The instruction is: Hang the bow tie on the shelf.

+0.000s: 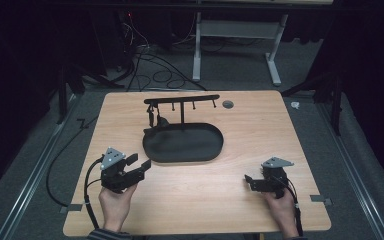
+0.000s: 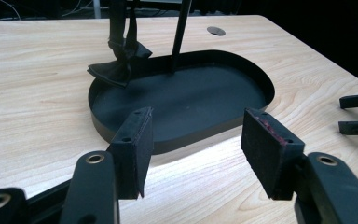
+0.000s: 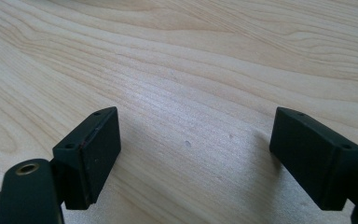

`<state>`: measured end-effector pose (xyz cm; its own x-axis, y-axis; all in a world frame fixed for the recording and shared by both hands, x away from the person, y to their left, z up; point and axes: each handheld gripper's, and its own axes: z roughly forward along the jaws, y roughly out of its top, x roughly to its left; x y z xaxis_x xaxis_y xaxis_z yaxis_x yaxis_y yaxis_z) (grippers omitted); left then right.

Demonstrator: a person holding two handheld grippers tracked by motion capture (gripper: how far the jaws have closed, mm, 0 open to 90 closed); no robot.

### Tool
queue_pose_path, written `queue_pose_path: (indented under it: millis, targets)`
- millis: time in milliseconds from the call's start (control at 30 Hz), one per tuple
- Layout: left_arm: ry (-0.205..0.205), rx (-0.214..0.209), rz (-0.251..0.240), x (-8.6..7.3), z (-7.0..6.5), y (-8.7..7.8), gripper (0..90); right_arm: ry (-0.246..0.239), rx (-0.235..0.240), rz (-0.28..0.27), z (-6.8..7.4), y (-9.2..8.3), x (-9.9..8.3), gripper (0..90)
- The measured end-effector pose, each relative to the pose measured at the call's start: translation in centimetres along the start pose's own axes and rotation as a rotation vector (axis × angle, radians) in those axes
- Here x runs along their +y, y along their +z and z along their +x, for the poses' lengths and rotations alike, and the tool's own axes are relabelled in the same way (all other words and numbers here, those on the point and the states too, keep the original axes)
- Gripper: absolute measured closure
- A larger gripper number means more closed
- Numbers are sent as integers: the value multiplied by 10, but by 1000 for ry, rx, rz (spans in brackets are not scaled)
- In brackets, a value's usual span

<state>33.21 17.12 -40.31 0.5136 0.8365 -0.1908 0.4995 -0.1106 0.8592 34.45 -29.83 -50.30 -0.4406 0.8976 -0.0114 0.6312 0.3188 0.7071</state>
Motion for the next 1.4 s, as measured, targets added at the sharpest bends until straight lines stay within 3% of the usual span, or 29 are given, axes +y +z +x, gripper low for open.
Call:
queue_pose_path:
  millis: [1033, 1400]
  targets:
    - [-29, 19, 60, -25, 3, 8, 442, 0, -1, 0, 0, 0, 0, 175]
    - [-15, 43, 98, -33, 4, 16, 439, 0, 0, 0, 0, 0, 0, 175]
